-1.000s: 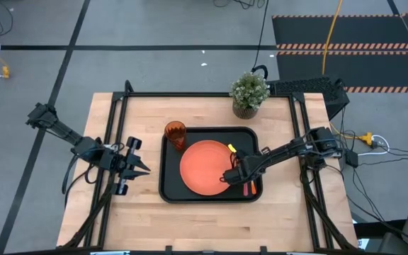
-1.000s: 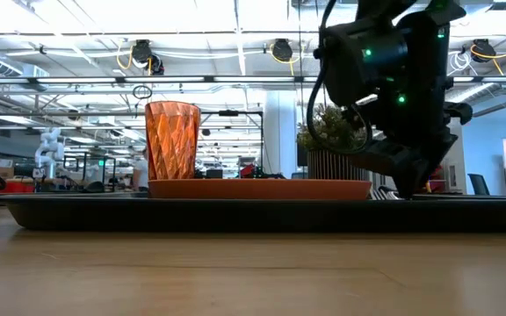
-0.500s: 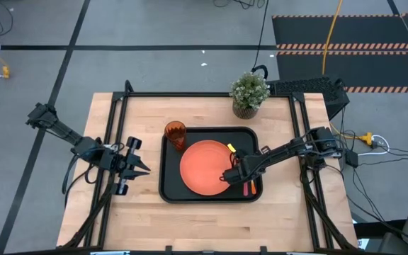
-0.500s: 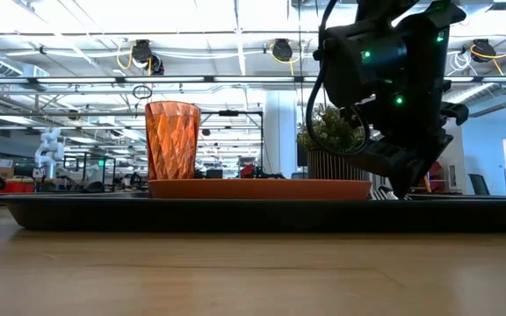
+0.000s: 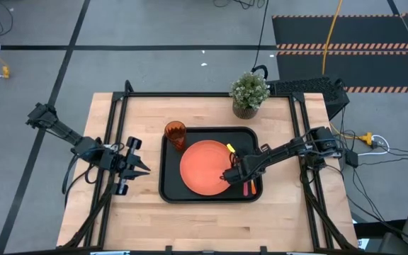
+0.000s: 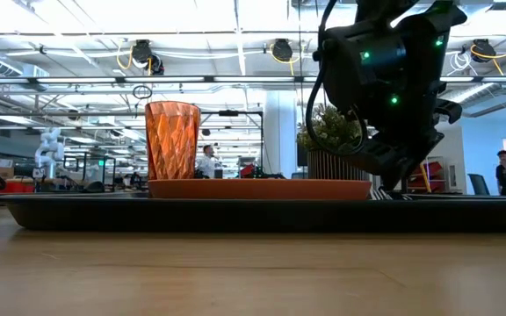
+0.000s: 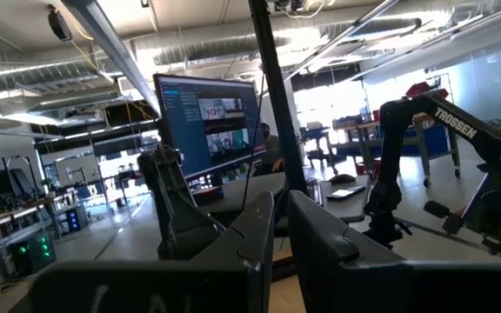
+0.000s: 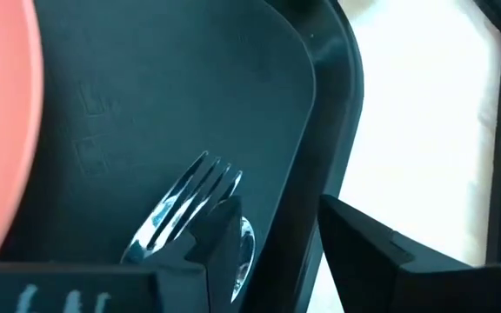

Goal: Pick and place plate/cup/fork/spoon on tray
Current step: Put the orange spoon on the black serving tray

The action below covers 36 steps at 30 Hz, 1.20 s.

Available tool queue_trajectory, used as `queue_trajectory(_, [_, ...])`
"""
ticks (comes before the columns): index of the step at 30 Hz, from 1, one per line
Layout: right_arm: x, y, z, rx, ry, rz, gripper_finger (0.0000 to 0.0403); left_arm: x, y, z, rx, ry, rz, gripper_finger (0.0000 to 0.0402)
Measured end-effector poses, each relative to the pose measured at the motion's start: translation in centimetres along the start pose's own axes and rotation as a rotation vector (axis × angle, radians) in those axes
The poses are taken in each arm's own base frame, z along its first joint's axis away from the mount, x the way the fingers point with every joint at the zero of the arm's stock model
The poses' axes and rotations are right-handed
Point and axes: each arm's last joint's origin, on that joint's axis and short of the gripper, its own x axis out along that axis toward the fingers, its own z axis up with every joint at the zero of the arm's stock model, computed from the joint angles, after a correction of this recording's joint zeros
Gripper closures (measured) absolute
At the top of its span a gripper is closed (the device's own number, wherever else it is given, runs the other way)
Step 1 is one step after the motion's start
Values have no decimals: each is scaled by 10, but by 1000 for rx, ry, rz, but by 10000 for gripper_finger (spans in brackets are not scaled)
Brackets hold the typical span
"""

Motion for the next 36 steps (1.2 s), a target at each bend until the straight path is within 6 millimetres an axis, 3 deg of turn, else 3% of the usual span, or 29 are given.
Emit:
queue_trajectory(10, [0,-1,0,-6,7,-4,257,0,0,0,1,0,0,360])
queue_trajectory(22, [-1,14,4,-32,-34,124,257,0,0,0,1,0,0,360])
queue_trajectory(36, [7,1,-5,3,-2,16,257,0,0,0,1,0,0,360])
